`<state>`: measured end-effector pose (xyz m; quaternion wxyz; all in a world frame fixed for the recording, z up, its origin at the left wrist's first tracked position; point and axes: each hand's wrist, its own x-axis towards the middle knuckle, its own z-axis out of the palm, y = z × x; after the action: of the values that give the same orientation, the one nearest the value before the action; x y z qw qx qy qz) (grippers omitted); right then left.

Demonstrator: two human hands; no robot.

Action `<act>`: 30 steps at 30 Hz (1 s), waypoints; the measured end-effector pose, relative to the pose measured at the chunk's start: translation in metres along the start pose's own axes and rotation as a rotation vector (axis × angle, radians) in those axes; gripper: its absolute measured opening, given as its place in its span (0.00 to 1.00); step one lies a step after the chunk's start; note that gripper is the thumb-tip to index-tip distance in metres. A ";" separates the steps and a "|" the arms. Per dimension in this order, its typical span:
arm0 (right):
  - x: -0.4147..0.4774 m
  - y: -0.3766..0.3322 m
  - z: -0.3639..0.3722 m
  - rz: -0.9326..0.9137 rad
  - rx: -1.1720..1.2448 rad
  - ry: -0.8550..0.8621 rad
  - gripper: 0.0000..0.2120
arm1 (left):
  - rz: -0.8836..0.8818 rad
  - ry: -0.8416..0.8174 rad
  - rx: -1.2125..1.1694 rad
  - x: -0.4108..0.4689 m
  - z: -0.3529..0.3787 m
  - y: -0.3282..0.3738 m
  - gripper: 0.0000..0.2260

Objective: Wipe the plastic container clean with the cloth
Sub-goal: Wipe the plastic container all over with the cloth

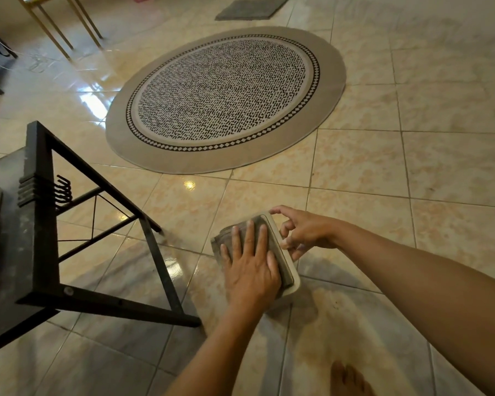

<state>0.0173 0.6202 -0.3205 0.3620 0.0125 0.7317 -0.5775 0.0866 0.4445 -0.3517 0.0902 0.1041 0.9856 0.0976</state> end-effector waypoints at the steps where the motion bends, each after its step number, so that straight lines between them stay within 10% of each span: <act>1: 0.000 -0.001 0.000 0.002 -0.011 -0.006 0.42 | 0.032 0.005 0.010 -0.001 0.002 0.008 0.27; 30: 0.008 0.004 -0.004 0.019 0.015 -0.050 0.46 | -0.021 0.073 -0.017 0.029 -0.004 -0.016 0.28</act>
<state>0.0108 0.6214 -0.3280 0.3858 0.0079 0.7177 -0.5797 0.0547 0.4349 -0.3559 0.0558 0.0892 0.9885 0.1087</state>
